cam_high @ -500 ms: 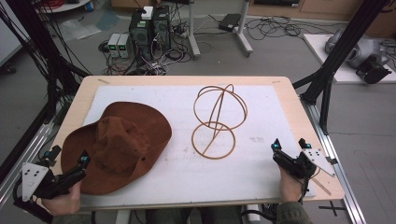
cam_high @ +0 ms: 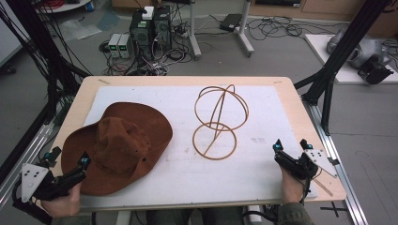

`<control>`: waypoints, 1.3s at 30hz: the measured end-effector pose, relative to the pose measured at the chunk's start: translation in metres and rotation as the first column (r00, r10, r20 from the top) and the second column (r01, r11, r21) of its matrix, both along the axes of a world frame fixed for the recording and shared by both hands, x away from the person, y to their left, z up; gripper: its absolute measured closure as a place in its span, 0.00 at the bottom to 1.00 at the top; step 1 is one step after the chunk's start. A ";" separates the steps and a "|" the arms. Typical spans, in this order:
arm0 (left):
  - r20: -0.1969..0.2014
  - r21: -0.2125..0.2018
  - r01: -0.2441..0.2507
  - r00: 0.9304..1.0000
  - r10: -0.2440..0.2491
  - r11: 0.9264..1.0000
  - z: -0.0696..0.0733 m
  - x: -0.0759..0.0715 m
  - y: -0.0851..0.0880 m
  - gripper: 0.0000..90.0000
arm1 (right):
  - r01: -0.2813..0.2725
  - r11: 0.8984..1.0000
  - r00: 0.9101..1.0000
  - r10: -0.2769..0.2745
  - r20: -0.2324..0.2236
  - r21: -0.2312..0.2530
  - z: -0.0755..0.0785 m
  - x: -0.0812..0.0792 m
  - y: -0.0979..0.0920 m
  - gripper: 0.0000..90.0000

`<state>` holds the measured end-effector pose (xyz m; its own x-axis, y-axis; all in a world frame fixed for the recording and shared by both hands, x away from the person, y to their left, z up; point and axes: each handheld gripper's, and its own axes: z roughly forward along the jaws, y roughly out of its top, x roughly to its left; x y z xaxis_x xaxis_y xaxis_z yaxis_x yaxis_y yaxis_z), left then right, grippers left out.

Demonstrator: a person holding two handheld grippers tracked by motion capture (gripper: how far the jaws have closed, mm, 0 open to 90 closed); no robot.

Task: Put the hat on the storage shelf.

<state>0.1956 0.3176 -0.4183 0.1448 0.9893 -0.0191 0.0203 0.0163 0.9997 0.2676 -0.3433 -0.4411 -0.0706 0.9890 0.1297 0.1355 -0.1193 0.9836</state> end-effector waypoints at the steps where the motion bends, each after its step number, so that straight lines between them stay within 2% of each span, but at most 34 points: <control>1: -0.001 0.001 0.001 1.000 -0.001 1.000 0.000 0.000 0.000 0.16 | -0.001 1.000 1.000 0.001 0.000 -0.001 0.000 0.000 0.000 0.07; 7: -0.017 0.013 0.021 1.000 -0.020 1.000 0.006 0.003 0.001 0.16 | -0.009 1.000 1.000 0.009 0.000 -0.012 0.000 0.001 0.000 0.07; 13: -0.065 0.036 0.090 0.994 -0.088 0.995 0.014 0.009 0.000 0.16 | -0.012 1.000 1.000 0.012 -0.006 -0.016 -0.001 0.000 0.000 0.07; 16: -0.112 0.052 0.113 0.988 -0.107 0.992 0.018 0.014 0.000 0.16 | -0.014 1.000 1.000 0.014 -0.009 -0.015 -0.001 0.001 0.002 0.07; 18: -0.153 0.065 0.137 0.980 -0.126 0.988 0.024 0.018 -0.001 0.16 | -0.019 0.999 1.000 0.019 -0.010 -0.026 -0.001 0.001 0.003 0.07; 22: -0.211 0.121 0.160 0.969 -0.132 0.980 0.040 0.026 -0.009 0.16 | -0.024 0.999 1.000 0.024 -0.011 -0.026 -0.002 0.001 0.004 0.07; 27: -0.297 0.163 0.189 0.945 -0.135 0.968 0.053 0.039 -0.025 0.16 | -0.026 0.999 1.000 0.026 -0.014 -0.018 -0.002 0.001 0.003 0.07; 31: -0.381 0.179 0.218 0.914 -0.137 0.960 0.048 0.050 -0.039 0.16 | -0.024 1.000 1.000 0.024 -0.013 -0.004 -0.001 0.001 0.003 0.07; 35: -0.452 0.179 0.223 0.884 -0.122 0.958 0.034 0.058 -0.047 0.16 | -0.029 1.000 1.000 0.029 -0.009 -0.008 -0.001 0.001 0.001 0.07; 36: -0.485 0.168 0.226 0.866 -0.119 0.959 0.028 0.062 -0.050 0.16 | -0.029 1.000 1.000 0.029 -0.009 -0.010 -0.001 0.001 0.001 0.07; 38: -0.514 0.156 0.222 0.850 -0.112 0.963 0.023 0.066 -0.052 0.16 | -0.029 1.000 0.999 0.029 -0.015 -0.007 -0.001 0.001 0.001 0.07; 39: -0.514 0.156 0.222 0.850 -0.112 0.963 0.023 0.066 -0.052 0.16 | -0.030 1.000 0.999 0.030 -0.012 -0.006 -0.002 0.002 0.001 0.07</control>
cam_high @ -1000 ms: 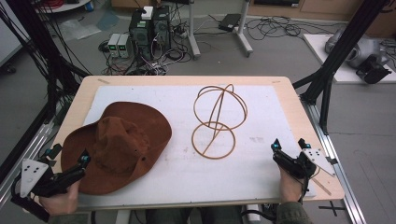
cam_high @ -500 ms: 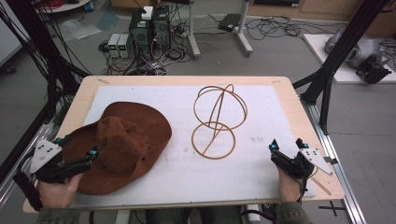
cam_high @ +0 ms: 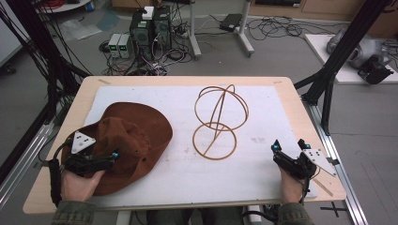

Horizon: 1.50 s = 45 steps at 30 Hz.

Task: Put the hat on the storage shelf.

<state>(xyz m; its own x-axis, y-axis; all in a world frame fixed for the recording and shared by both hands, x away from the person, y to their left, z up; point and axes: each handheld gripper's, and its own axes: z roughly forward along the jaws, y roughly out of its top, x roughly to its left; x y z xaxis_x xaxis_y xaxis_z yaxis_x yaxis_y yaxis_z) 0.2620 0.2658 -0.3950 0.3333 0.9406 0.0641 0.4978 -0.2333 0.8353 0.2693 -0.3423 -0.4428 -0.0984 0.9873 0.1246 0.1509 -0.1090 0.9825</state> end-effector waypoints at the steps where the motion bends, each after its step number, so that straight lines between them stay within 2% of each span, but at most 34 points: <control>1: -0.010 -0.003 -0.003 1.000 0.003 1.000 -0.001 0.002 0.000 0.16 | 0.000 1.000 1.000 0.000 0.000 0.000 0.000 0.000 0.000 0.07; 6: -0.045 -0.013 -0.005 0.999 0.004 1.000 -0.006 0.013 -0.005 0.17 | -0.002 1.000 1.000 0.002 -0.003 0.005 0.000 0.000 0.001 0.07; 8: -0.053 -0.010 -0.013 0.998 0.013 1.000 -0.008 0.016 -0.007 0.22 | -0.003 1.000 1.000 0.003 -0.002 0.004 0.000 0.000 0.001 0.07; 12: -0.062 -0.012 -0.011 0.998 0.011 1.000 -0.011 0.017 -0.008 0.27 | -0.001 1.000 1.000 0.001 -0.002 0.001 -0.001 0.000 -0.001 0.07; 15: -0.084 -0.037 -0.016 0.996 0.013 0.999 -0.017 0.016 -0.003 0.28 | 0.000 1.000 1.000 0.001 -0.007 0.013 -0.001 0.000 -0.002 0.07; 20: -0.112 -0.048 -0.014 0.994 0.008 0.999 -0.021 0.019 -0.001 0.29 | -0.001 1.000 1.000 0.002 -0.012 0.019 -0.002 0.000 -0.003 0.07; 22: -0.120 -0.052 0.003 0.993 -0.010 0.999 -0.021 0.021 -0.001 0.40 | 0.001 1.000 1.000 -0.001 -0.012 0.021 -0.002 0.001 -0.002 0.07; 23: -0.140 -0.068 0.021 0.990 -0.030 0.997 -0.022 0.023 -0.002 0.46 | 0.001 1.000 1.000 -0.001 -0.011 0.019 -0.002 0.000 -0.002 0.07; 26: -0.147 -0.069 0.040 0.988 -0.049 0.997 -0.023 0.025 -0.004 0.67 | -0.005 1.000 1.000 0.005 -0.020 0.021 -0.002 0.000 -0.001 0.07; 27: -0.148 -0.065 0.043 0.988 -0.052 0.997 -0.022 0.025 -0.005 0.78 | -0.005 1.000 1.000 0.006 -0.020 0.019 -0.002 0.000 -0.001 0.07; 28: -0.136 -0.043 0.054 0.989 -0.060 0.998 -0.021 0.024 -0.007 0.88 | -0.005 1.000 1.000 0.005 -0.017 0.018 -0.003 0.001 -0.002 0.07; 29: -0.106 0.013 0.076 0.992 -0.074 0.997 -0.019 0.021 -0.009 0.94 | -0.005 1.000 1.000 0.006 -0.018 0.020 -0.003 0.001 -0.001 0.07; 30: -0.106 0.013 0.076 0.992 -0.074 0.997 -0.019 0.021 -0.009 0.95 | -0.008 1.000 1.000 0.008 -0.021 0.022 -0.003 0.001 -0.001 0.07; 31: -0.096 0.032 0.089 0.992 -0.085 0.996 -0.019 0.020 -0.009 0.96 | -0.009 1.000 1.000 0.010 -0.021 0.022 -0.003 0.001 -0.002 0.07; 34: -0.061 0.034 0.095 0.994 -0.093 0.995 -0.018 0.016 -0.007 0.96 | -0.012 1.000 1.000 0.013 -0.022 0.025 -0.003 0.002 -0.001 0.07; 37: -0.014 0.027 0.078 0.997 -0.077 0.997 -0.016 0.012 -0.004 0.96 | -0.017 1.000 0.999 0.018 -0.026 0.026 -0.003 0.002 -0.001 0.07; 39: 0.018 0.042 0.069 0.997 -0.070 0.997 -0.015 0.009 -0.004 0.96 | -0.018 1.000 0.999 0.018 -0.027 0.022 -0.003 0.002 -0.001 0.07; 40: 0.056 0.049 0.058 0.997 -0.061 0.997 -0.013 0.006 -0.005 0.96 | -0.018 1.000 0.999 0.019 -0.026 0.022 -0.003 0.002 -0.001 0.07; 41: 0.056 0.049 0.058 0.997 -0.061 0.997 -0.013 0.006 -0.005 0.96 | -0.019 1.000 0.999 0.019 -0.027 0.022 -0.003 0.002 -0.001 0.07; 42: 0.091 0.054 0.050 0.994 -0.055 0.997 -0.011 0.003 -0.005 0.97 | -0.020 1.000 0.999 0.020 -0.026 0.023 -0.003 0.002 -0.001 0.07; 43: 0.091 0.054 0.050 0.994 -0.055 0.997 -0.011 0.003 -0.005 0.97 | -0.020 1.000 0.999 0.020 -0.026 0.023 -0.003 0.002 -0.001 0.07; 45: 0.124 0.060 0.047 0.991 -0.054 0.997 -0.008 0.000 -0.006 0.97 | -0.018 0.999 0.999 0.019 -0.027 0.029 -0.004 0.002 0.000 0.07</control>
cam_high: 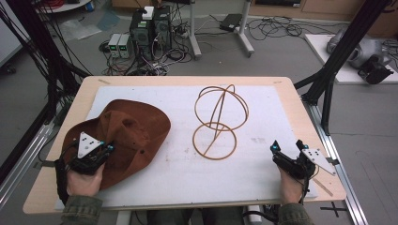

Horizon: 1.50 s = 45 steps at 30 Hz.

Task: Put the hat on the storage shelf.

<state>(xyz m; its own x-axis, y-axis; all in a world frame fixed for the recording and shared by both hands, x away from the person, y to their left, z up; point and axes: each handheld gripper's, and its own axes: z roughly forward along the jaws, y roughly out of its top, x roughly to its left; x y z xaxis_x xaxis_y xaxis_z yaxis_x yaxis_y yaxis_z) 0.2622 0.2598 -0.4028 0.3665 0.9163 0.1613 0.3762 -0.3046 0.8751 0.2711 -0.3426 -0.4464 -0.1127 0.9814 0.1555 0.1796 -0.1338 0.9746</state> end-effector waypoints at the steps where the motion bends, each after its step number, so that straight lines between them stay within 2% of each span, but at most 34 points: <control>1: 0.012 0.001 0.001 1.000 -0.001 1.000 0.002 -0.001 -0.001 0.97 | 0.000 1.000 1.000 0.000 -0.002 -0.001 0.000 0.000 0.000 0.07; 4: 0.061 -0.010 0.001 0.998 0.000 1.000 0.007 -0.004 -0.002 0.97 | 0.000 1.000 1.000 0.000 -0.002 -0.005 0.000 0.000 -0.001 0.07; 8: 0.126 -0.043 -0.012 0.992 0.017 0.999 0.017 -0.008 -0.002 0.97 | 0.001 1.000 1.000 -0.001 0.000 0.004 0.000 0.000 -0.001 0.07; 10: 0.164 -0.050 -0.021 0.986 0.029 0.999 0.022 -0.011 -0.002 0.96 | 0.003 1.000 1.000 -0.003 0.000 0.005 0.000 0.000 -0.002 0.07; 12: 0.198 -0.075 -0.021 0.979 0.035 0.997 0.027 -0.013 -0.001 0.96 | 0.003 1.000 1.000 -0.003 0.000 0.007 0.000 0.000 -0.002 0.07; 16: 0.284 -0.146 -0.011 0.957 0.052 0.989 0.042 -0.018 0.004 0.96 | 0.005 1.000 1.000 -0.005 0.000 0.019 0.000 0.000 -0.002 0.07; 20: 0.343 -0.195 0.026 0.938 0.044 0.980 0.060 -0.019 0.006 0.96 | 0.006 1.000 1.000 -0.006 -0.002 0.022 0.000 0.000 -0.002 0.07; 23: 0.383 -0.225 0.054 0.923 0.038 0.973 0.075 -0.018 0.004 0.96 | 0.006 1.000 1.000 -0.006 -0.001 0.018 0.000 0.000 -0.002 0.07; 27: 0.431 -0.243 0.091 0.902 0.023 0.966 0.097 -0.015 -0.002 0.96 | 0.005 1.000 1.000 -0.005 0.000 0.021 0.000 -0.001 -0.002 0.07; 31: 0.457 -0.245 0.133 0.889 -0.006 0.960 0.113 -0.011 -0.009 0.96 | 0.003 1.000 1.000 -0.003 0.002 0.020 0.000 0.000 -0.003 0.07; 35: 0.462 -0.259 0.173 0.886 -0.035 0.950 0.125 -0.005 -0.015 0.96 | -0.001 1.000 1.000 0.001 0.001 0.019 0.000 -0.001 -0.003 0.07; 37: 0.468 -0.264 0.192 0.882 -0.048 0.945 0.131 -0.001 -0.021 0.96 | -0.002 1.000 1.000 0.002 0.001 0.020 0.000 -0.001 -0.003 0.07; 41: 0.472 -0.259 0.254 0.875 -0.107 0.932 0.144 0.011 -0.039 0.96 | -0.004 1.000 1.000 0.004 0.001 0.021 0.000 -0.001 -0.003 0.07; 42: 0.476 -0.250 0.287 0.868 -0.140 0.925 0.150 0.017 -0.052 0.96 | -0.004 1.000 1.000 0.004 0.002 0.020 0.000 -0.001 -0.002 0.07; 43: 0.476 -0.250 0.287 0.868 -0.140 0.925 0.150 0.017 -0.052 0.96 | -0.004 1.000 1.000 0.004 0.002 0.020 0.000 -0.001 -0.002 0.07; 45: 0.481 -0.244 0.328 0.858 -0.180 0.913 0.156 0.023 -0.067 0.96 | -0.011 1.000 1.000 0.011 -0.002 0.016 0.000 -0.001 -0.001 0.07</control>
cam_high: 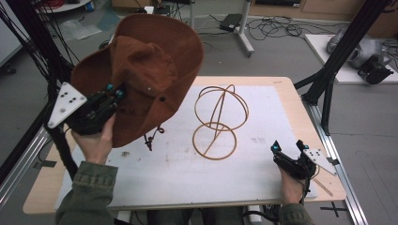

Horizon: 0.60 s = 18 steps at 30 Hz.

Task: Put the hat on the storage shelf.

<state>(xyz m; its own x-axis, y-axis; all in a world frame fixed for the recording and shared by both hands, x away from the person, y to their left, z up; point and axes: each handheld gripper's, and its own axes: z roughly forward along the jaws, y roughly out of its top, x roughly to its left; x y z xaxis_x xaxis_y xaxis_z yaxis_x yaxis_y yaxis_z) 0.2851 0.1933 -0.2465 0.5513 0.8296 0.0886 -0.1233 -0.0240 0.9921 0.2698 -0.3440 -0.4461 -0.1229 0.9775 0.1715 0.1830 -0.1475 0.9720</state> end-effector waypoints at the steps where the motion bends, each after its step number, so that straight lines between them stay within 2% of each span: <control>1: 0.007 0.005 0.018 1.000 -0.018 1.000 0.004 0.003 -0.010 0.96 | -0.002 1.000 1.000 0.002 0.005 0.000 0.000 0.000 0.000 0.07; 4: 0.009 0.018 0.066 0.998 -0.066 0.998 0.011 0.012 -0.030 0.96 | -0.010 1.000 1.000 0.010 0.001 -0.011 0.000 0.000 0.001 0.07; 8: 0.019 0.035 0.131 0.991 -0.132 0.991 0.019 0.022 -0.059 0.96 | -0.011 1.000 1.000 0.011 0.003 -0.014 -0.001 0.000 0.001 0.07; 15: 0.024 0.039 0.236 0.971 -0.237 0.971 0.030 0.039 -0.103 0.96 | -0.012 1.000 1.000 0.013 0.001 -0.018 -0.002 -0.001 -0.002 0.07; 18: 0.023 0.023 0.274 0.961 -0.275 0.961 0.033 0.045 -0.119 0.96 | -0.013 1.000 1.000 0.013 -0.002 -0.016 -0.002 -0.001 -0.004 0.07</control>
<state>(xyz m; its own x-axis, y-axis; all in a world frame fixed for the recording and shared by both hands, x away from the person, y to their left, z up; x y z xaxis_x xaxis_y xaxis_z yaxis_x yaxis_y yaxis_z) 0.3302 0.0744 -0.2139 0.7549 0.6447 0.1203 -0.1532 -0.0049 0.9882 0.2685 -0.3475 -0.4479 -0.1353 0.9784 0.1560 0.1870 -0.1294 0.9738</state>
